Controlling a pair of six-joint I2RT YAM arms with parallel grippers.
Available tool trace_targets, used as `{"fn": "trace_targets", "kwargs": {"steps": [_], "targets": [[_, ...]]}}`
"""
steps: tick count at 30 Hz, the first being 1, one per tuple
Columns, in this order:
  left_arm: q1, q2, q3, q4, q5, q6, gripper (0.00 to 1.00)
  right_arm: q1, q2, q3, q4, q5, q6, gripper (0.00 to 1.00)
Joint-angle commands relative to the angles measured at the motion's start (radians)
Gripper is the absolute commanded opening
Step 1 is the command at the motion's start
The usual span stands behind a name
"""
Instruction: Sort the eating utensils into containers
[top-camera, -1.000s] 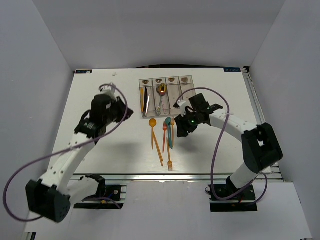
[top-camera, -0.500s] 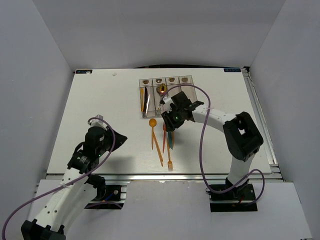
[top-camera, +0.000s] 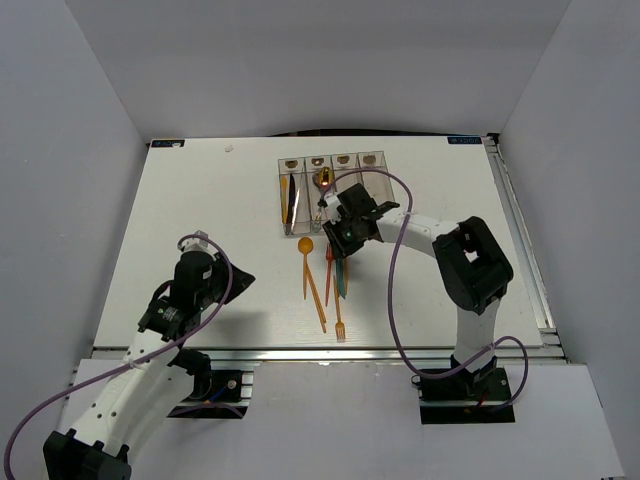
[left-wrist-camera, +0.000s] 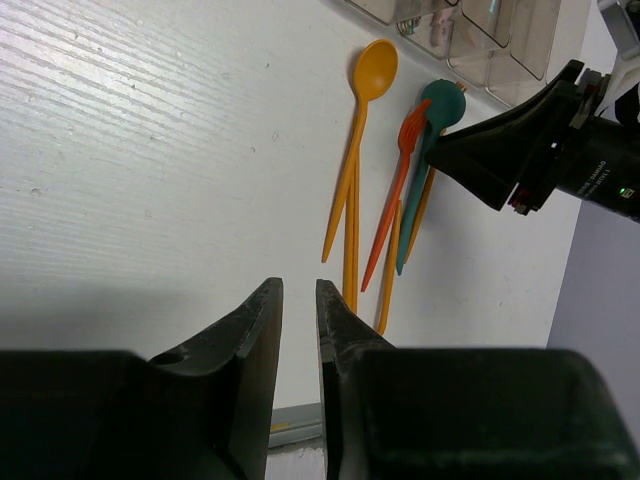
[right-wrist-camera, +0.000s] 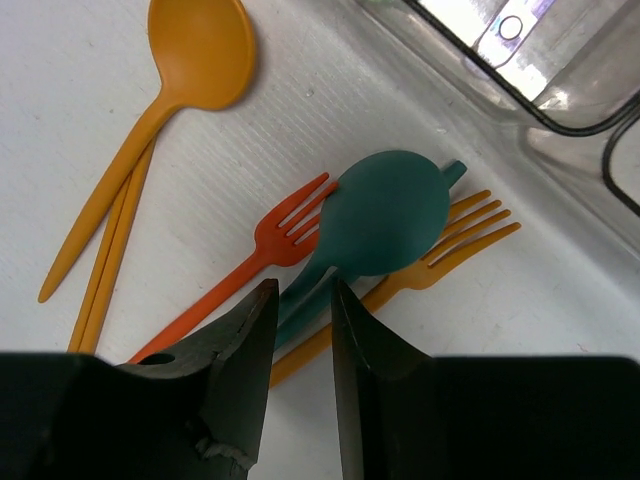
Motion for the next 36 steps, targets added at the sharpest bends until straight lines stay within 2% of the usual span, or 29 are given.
{"fn": "trace_targets", "kwargs": {"steps": [1, 9, 18, 20, 24, 30, 36], "targets": [[0.003, 0.002, 0.009, 0.004, -0.011, -0.003, 0.31, 0.008, 0.011, 0.037, 0.027, -0.003, 0.024, 0.34], [0.003, 0.005, 0.012, 0.006, -0.009, -0.003, 0.31, 0.008, 0.032, 0.033, 0.034, -0.012, 0.055, 0.34], [0.004, 0.002, 0.012, 0.007, -0.005, -0.006, 0.31, 0.008, 0.028, 0.033, 0.034, -0.020, 0.066, 0.11], [0.003, 0.000, 0.012, 0.007, -0.005, -0.007, 0.31, 0.005, 0.017, 0.032, 0.033, -0.029, 0.066, 0.09], [0.003, 0.000, 0.015, 0.007, -0.002, -0.006, 0.31, -0.009, -0.018, 0.032, 0.022, -0.084, 0.053, 0.04], [0.003, 0.008, 0.013, 0.015, 0.008, -0.006, 0.31, -0.035, -0.093, 0.029, 0.020, -0.179, 0.020, 0.02], [0.003, 0.037, 0.012, 0.050, 0.043, -0.007, 0.32, -0.058, -0.135, 0.101, 0.043, -0.276, -0.022, 0.00]]}}
